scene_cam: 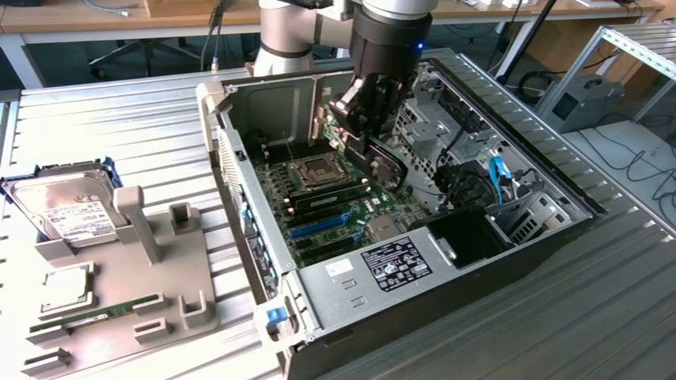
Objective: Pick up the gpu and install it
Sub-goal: 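Insert the gpu into the slot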
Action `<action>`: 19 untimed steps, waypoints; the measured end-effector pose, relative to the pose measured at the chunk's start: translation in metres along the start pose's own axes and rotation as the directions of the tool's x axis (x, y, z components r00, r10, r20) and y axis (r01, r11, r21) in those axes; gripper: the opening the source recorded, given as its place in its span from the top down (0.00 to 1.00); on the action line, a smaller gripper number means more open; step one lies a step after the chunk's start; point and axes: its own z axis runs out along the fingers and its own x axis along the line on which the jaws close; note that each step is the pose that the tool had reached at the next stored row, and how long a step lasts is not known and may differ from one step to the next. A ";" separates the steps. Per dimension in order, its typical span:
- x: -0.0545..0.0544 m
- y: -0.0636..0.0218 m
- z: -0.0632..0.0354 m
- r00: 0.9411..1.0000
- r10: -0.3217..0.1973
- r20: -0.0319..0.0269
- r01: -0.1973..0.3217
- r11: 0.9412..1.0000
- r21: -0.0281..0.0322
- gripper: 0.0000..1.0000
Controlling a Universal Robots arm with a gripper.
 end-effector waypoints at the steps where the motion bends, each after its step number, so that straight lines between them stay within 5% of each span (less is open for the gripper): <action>1: 0.000 0.0000 0.0000 1.000 -0.003 0.000 0.003 1.000 0.000 0.74; 19: 0.000 0.0000 0.0000 0.998 -0.068 0.002 0.068 0.998 -0.002 0.74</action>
